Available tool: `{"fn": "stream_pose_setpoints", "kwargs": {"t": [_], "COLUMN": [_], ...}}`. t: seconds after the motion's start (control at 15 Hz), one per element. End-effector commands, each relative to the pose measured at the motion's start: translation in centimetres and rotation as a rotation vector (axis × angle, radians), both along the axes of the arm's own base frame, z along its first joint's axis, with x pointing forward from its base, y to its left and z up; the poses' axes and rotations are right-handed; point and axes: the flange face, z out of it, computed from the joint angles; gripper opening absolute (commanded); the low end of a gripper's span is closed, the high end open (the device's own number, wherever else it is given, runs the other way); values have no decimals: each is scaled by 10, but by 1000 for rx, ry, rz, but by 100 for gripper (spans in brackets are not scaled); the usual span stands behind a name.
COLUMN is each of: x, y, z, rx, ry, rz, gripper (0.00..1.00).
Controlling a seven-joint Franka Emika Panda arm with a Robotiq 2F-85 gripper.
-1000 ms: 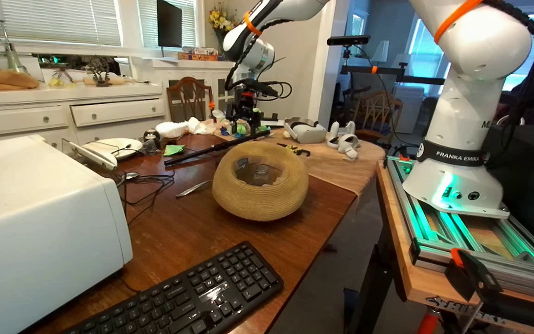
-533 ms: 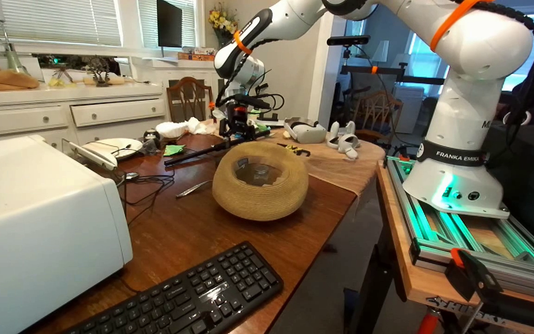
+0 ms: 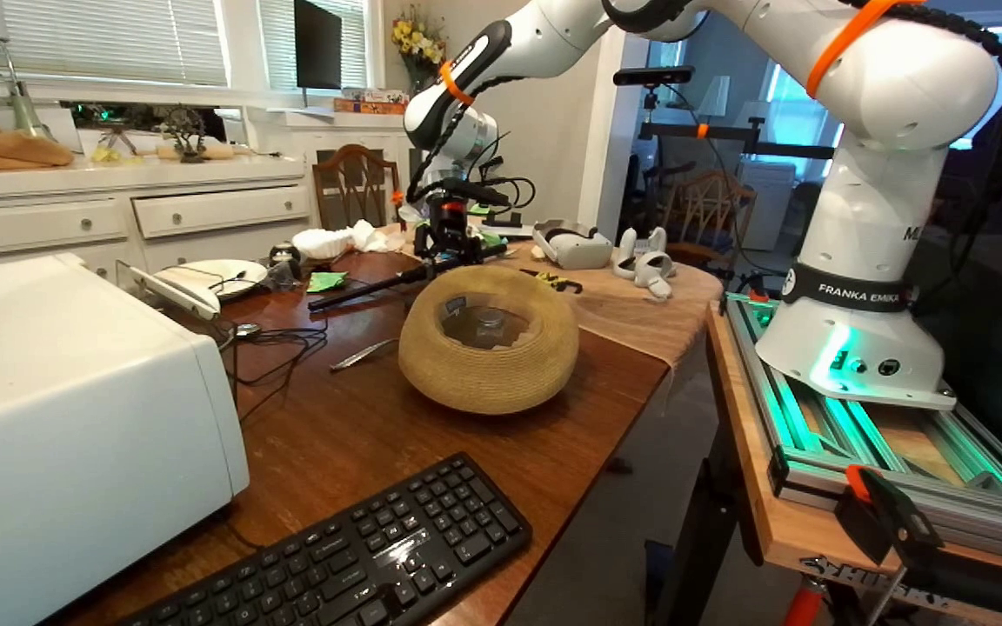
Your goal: Put the spoon into the microwave
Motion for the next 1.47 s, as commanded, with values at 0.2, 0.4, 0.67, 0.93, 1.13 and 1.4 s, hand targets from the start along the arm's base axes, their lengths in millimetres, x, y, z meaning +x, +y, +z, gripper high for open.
{"fn": "stream_pose_setpoints", "kwargs": {"t": [0.2,0.4,0.67,0.93,1.13,1.4], "x": [5,7,9,17,19,21], "y": [13,30,38,55,71,83], "z": [-20,-32,-44,-59,-66,-70], "rx": [13,49,42,35,54,60], "ry": [8,7,-23,-74,-95,-123], "rz": [11,21,28,31,43,71], "gripper": [100,100,100,99,98,72]}}
